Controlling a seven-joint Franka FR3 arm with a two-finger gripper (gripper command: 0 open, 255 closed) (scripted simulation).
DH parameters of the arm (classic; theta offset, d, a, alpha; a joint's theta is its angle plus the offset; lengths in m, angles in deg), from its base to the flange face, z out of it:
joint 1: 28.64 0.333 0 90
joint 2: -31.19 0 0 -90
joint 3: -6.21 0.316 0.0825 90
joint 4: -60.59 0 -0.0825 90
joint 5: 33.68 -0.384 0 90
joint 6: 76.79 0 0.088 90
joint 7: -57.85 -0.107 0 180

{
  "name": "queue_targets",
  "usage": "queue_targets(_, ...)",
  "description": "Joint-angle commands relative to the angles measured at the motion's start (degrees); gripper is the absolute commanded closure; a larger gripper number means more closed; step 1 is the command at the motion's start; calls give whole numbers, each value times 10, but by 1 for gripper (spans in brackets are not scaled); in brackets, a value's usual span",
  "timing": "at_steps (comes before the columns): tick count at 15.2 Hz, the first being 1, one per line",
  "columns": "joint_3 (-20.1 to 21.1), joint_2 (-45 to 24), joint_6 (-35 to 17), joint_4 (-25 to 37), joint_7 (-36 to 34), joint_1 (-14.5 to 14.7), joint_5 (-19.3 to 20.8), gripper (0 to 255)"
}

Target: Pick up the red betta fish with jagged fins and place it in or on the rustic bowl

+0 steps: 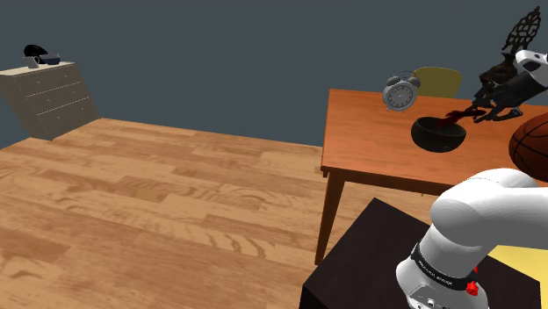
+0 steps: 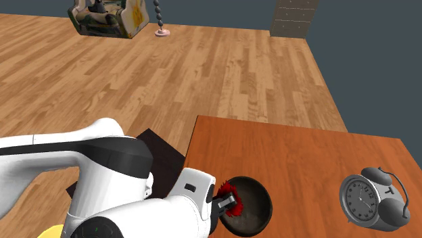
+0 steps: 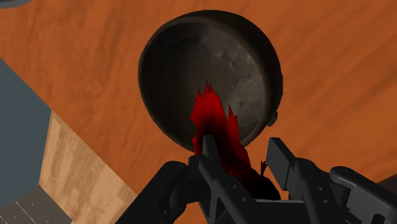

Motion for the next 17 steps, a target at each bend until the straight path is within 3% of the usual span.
queue_targets(1, 9, -2, 13, 14, -3, 3, -7, 255)
queue_targets(14, 57, -20, 88, 103, -20, 22, -42, 255)
queue_targets(17, 46, -65, 77, 147, -35, 72, -57, 255)
